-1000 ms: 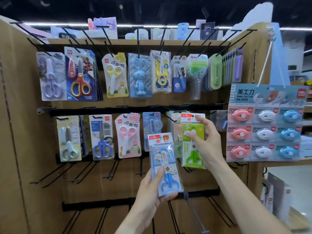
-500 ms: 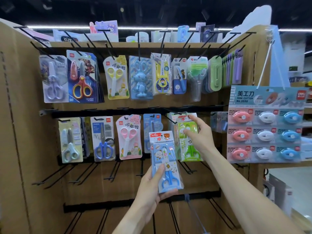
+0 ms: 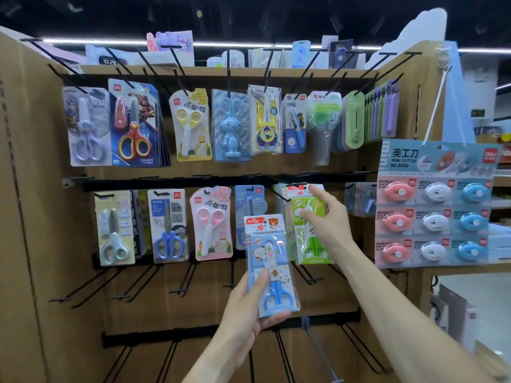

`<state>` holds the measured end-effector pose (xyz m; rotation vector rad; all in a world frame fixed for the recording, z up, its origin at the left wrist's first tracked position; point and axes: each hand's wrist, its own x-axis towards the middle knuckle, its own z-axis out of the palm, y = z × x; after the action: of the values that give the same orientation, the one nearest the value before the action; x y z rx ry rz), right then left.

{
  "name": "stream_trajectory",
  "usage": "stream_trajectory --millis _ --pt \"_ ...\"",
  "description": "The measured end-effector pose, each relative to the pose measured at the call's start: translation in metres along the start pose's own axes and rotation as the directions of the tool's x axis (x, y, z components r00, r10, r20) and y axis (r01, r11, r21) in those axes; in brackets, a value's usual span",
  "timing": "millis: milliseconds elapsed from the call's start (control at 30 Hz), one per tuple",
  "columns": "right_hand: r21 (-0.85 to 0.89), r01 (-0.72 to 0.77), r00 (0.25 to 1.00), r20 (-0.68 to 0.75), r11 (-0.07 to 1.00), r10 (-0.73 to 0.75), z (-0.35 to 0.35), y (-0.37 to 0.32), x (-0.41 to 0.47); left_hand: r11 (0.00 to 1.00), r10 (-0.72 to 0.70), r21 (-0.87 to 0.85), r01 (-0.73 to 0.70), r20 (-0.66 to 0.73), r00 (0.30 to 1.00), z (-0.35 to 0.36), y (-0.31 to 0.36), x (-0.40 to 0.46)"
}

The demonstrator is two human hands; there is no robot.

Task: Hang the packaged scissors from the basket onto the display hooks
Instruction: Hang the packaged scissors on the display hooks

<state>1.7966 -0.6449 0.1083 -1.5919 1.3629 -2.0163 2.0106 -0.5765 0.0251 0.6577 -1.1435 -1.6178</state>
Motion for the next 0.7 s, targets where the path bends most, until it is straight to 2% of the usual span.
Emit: stream_trajectory --millis 133,233,333,367,433,500,533,600,633,700 --pt "-0.016 -0.058 0.998 0.009 0.998 0.058 0.004 0.006 0.012 1.0 0.007 0.004 -0.007 0.006 1.0 0.0 0.001 -0.002" --pt "-0.107 -0.086 0.995 0.039 0.991 0.091 0.009 0.013 0.025 1.0 0.016 0.021 -0.016 0.015 1.0 0.0 0.002 -0.003" --pt "-0.312 -0.102 0.988 0.08 0.944 0.133 0.014 0.01 0.032 0.999 0.04 0.034 -0.041 0.023 0.999 0.0 0.006 -0.003" --pt "-0.417 -0.104 0.989 0.054 0.903 0.139 0.015 0.006 0.031 0.998 0.047 0.039 -0.047 0.022 0.999 0.001 0.007 -0.003" --pt "-0.552 -0.076 0.997 -0.054 0.831 0.055 0.015 0.0 0.019 0.997 0.059 0.056 -0.06 0.021 0.998 0.002 0.008 -0.003" --pt "-0.464 -0.057 0.987 -0.157 0.884 -0.019 0.016 -0.003 -0.008 0.994 0.07 0.086 -0.071 0.022 0.997 0.003 0.007 -0.002" --pt "-0.317 -0.058 0.986 -0.167 0.947 0.005 0.017 -0.005 -0.028 0.992 0.071 0.1 -0.073 0.024 0.997 0.003 0.006 -0.001" --pt "0.016 -0.132 0.989 -0.058 0.991 0.133 0.024 -0.016 -0.07 0.989 0.068 0.129 -0.073 0.038 0.997 0.006 0.003 0.001" --pt "0.115 -0.183 0.983 0.007 0.976 0.183 0.026 -0.02 -0.086 0.987 0.065 0.143 -0.071 0.045 0.997 0.008 0.001 0.002" --pt "0.252 -0.219 0.976 0.04 0.943 0.216 0.026 -0.022 -0.102 0.985 0.056 0.162 -0.064 0.053 0.997 0.012 -0.003 0.004"
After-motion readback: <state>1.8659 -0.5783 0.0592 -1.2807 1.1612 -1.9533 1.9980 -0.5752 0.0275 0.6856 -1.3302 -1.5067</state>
